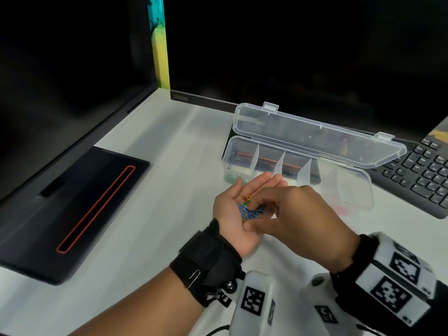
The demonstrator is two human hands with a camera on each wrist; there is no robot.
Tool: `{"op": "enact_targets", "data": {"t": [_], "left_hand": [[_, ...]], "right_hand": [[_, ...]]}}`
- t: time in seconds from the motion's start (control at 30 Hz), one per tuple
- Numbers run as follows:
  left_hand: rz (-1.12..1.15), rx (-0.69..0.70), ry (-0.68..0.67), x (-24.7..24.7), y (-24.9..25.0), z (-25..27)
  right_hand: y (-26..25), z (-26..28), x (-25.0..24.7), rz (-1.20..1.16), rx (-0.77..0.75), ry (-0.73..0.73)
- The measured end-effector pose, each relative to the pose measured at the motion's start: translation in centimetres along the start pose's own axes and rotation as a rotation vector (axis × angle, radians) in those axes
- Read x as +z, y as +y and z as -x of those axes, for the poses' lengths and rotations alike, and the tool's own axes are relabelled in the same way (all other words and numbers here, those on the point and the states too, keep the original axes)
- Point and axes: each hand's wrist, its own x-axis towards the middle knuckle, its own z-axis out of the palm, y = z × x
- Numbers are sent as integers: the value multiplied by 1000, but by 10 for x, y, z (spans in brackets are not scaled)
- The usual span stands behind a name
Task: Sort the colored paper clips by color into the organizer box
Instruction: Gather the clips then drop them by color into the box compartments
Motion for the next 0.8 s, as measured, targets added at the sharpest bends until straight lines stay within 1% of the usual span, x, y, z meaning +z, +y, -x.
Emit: {"op": "enact_targets", "data": {"t": [0.17, 0.27, 0.37, 0.5, 0.7, 0.73, 0.8], "left_hand": [[-11, -11, 15, -2, -3, -2], [5, -36, 8, -2, -4, -3], [8, -20, 4, -4, -3, -5], [26, 22, -18, -6, -4, -9], [9, 18, -29, -8, -3, -11], [4, 10, -27, -8, -2, -11], [-2, -4, -12, -9, -1, -10]], "right_hand": [[-7, -5, 0, 134, -19, 55], [-9, -6, 3, 174, -13, 73], [-9, -9, 1, 166, 10, 129], [-4, -13, -4, 74, 32, 220], [-3, -10, -5, 7, 0, 219], [-5, -8, -6, 15, -11, 203], [-9, -5, -5, 89, -34, 116]]}}
